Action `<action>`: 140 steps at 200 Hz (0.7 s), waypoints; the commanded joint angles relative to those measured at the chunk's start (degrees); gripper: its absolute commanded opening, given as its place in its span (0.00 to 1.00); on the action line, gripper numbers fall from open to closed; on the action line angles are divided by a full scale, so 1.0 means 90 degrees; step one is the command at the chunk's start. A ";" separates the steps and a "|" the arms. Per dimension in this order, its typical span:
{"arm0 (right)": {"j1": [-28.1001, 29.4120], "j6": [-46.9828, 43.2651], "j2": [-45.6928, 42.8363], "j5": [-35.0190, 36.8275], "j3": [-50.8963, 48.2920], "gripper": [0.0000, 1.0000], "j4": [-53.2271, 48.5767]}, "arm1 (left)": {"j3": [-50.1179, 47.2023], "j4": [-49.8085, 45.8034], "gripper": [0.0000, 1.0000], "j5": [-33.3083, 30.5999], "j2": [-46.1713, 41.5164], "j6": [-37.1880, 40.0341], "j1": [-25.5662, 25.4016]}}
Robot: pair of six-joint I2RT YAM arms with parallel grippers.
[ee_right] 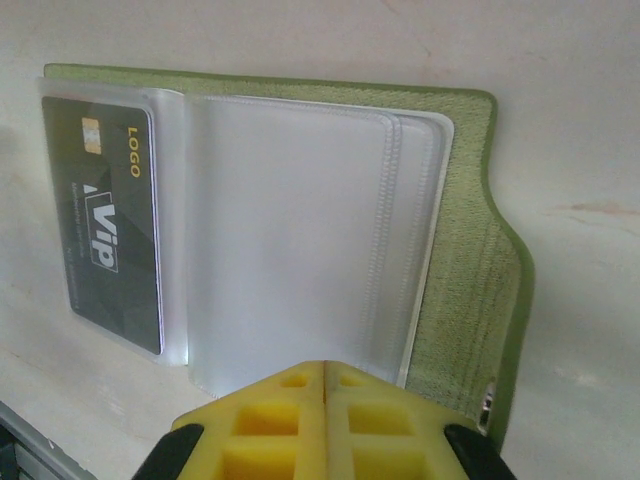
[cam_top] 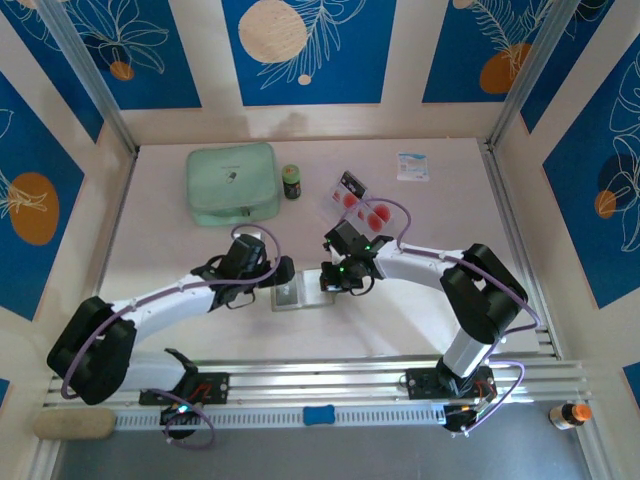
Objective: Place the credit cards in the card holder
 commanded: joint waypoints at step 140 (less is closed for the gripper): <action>0.0677 0.0334 0.0991 -0.0453 0.1061 0.00 0.0294 | -0.0096 -0.0850 1.00 -0.0462 -0.0101 -0.0233 0.0112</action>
